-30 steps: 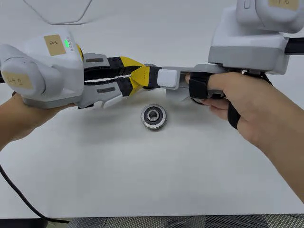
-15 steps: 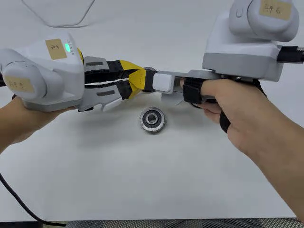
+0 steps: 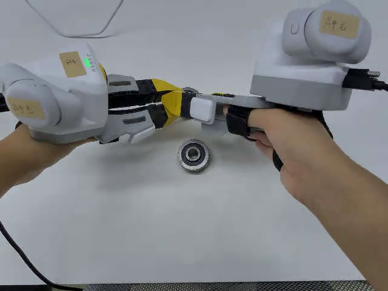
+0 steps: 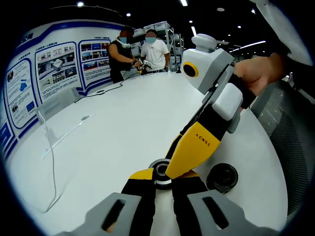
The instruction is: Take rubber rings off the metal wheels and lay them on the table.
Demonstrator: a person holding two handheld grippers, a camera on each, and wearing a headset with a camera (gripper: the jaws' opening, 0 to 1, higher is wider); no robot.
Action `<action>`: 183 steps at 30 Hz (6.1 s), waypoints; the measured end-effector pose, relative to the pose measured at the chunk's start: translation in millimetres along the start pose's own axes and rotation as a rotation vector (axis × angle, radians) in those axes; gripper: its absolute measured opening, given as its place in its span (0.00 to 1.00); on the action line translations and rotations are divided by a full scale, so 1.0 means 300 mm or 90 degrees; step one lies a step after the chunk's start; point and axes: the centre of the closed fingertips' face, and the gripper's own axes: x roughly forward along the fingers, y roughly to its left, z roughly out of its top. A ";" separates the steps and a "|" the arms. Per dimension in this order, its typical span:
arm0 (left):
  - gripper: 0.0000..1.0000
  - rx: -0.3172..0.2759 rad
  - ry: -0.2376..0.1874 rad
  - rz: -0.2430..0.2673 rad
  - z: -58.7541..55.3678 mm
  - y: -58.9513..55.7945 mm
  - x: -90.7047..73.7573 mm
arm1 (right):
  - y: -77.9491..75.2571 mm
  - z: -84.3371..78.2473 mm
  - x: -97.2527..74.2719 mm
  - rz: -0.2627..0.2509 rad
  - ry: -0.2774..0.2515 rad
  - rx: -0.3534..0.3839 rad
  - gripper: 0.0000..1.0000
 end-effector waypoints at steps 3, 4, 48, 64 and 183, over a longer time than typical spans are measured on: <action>0.11 0.001 0.001 0.000 0.000 -0.001 0.001 | 0.003 -0.001 0.001 0.001 -0.001 -0.003 0.46; 0.11 0.001 0.001 0.000 -0.001 -0.001 0.000 | 0.005 -0.002 0.001 0.003 0.000 -0.003 0.46; 0.11 -0.002 -0.002 -0.002 0.002 0.000 0.001 | -0.019 -0.009 -0.037 0.034 -0.045 0.143 0.32; 0.11 -0.002 -0.003 -0.002 0.002 0.001 0.003 | -0.079 -0.017 -0.031 0.005 -0.041 0.168 0.10; 0.18 0.005 -0.047 0.029 0.067 -0.003 -0.055 | 0.008 0.017 -0.054 -0.012 0.017 -0.008 0.01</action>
